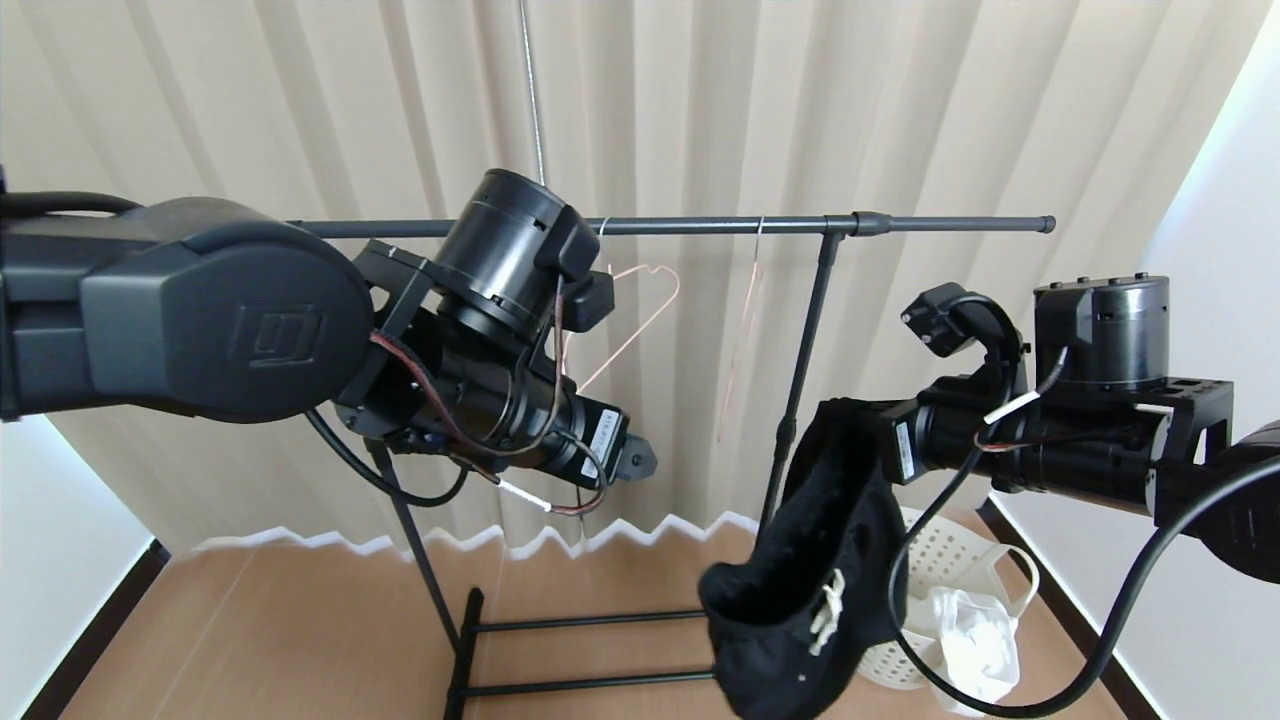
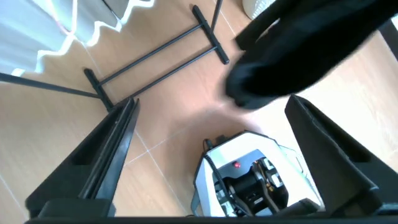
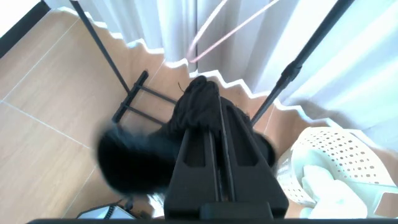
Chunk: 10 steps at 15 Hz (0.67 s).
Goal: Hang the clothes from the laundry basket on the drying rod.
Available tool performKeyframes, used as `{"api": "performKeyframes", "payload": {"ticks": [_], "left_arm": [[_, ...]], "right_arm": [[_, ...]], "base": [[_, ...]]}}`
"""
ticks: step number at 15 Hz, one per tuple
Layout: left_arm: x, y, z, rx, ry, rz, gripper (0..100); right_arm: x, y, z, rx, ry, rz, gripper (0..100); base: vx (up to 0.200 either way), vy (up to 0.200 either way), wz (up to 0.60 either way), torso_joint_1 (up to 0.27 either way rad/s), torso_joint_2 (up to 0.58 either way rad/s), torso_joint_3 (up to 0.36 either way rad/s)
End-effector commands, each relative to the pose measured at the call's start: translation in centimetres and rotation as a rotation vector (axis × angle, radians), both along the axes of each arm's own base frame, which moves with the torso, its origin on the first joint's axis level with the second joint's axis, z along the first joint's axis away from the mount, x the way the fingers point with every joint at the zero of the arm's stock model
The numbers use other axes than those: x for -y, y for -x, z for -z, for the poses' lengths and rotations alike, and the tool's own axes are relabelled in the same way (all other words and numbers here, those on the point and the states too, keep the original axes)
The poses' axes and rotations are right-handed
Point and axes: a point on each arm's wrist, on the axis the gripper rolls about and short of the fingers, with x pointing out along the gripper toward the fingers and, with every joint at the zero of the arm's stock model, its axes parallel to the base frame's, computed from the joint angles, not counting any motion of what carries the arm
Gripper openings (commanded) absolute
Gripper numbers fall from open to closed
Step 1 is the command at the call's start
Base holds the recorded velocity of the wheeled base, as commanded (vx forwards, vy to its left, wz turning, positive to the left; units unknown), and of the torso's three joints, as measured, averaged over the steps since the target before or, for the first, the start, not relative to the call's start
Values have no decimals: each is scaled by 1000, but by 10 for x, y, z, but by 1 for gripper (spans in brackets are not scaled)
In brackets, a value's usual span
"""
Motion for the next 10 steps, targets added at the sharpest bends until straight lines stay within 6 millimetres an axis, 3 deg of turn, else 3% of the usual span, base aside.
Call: {"api": "performKeyframes", "payload": {"ticks": [1,4,9,10], "left_arm": [[-14,1,-7,14,9,-24,100],[-28,-12,-4,17,0,-72,100],[-52,-63,4,110,36,-26,100],[-52,-63,4,110,36,-26,100]], "right_arm": [[0,2,-2,6,-2,-2,0],[1,3,-4,13,-2,-1,0],[8,8,-11,45,12,2,0],[8,8,-11,45,12,2,0]], "base": [[0,0,0,0,0,0],[0,0,0,0,0,0],[0,0,0,0,0,0],[0,0,0,0,0,0]]}}
